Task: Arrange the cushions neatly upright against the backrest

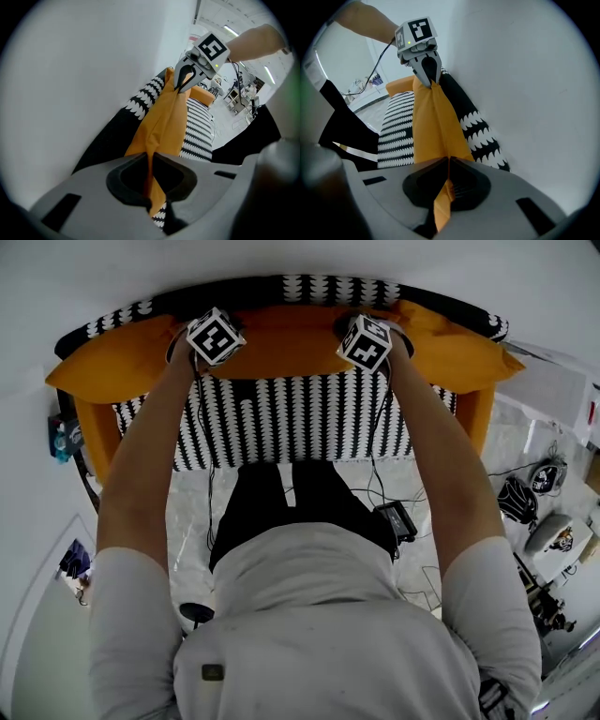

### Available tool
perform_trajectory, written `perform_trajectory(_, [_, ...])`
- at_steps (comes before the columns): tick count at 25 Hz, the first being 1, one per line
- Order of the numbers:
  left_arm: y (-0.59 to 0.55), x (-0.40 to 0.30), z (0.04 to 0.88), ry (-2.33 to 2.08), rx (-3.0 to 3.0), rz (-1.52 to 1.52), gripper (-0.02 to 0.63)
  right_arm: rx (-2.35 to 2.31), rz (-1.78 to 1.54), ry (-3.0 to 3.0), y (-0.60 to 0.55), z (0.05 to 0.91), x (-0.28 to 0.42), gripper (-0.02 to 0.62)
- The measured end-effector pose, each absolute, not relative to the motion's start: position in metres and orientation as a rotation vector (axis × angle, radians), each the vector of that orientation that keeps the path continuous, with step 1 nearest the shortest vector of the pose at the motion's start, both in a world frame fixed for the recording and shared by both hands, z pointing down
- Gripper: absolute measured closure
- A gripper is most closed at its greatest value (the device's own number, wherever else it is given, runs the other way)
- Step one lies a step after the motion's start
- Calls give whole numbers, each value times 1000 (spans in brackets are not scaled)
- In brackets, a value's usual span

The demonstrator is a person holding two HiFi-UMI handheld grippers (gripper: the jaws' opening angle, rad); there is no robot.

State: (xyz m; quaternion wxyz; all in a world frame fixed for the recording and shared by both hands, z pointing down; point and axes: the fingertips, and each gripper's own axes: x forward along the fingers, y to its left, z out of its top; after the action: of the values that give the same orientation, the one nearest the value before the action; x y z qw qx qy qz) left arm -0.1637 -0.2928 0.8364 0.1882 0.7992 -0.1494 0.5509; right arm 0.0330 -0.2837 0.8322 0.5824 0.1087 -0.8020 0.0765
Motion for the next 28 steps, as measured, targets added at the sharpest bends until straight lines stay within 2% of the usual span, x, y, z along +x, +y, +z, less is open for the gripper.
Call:
perform_trajectory(4, [-299,-159,842,-433,2239,1562,567,288,226,-1866,-287,841,38,561])
perform_trajectory(11, [-301,-165,840,-467,2255,1549,520,296,209,-1853,-292,840,35,546])
perform_trajectory(13, [-300,-164,837,-487,2260,1546,500,311,207,-1850,-293,837,37,524])
perform_trajectory(17, [-297,-165,821,-567,2296,1518,468,356,211,-1865,-293,827,41,440])
perform_trajectory(28, [-291,-176,726,-887,2342,1154,469,631,278,-2049,-271,733,32,436])
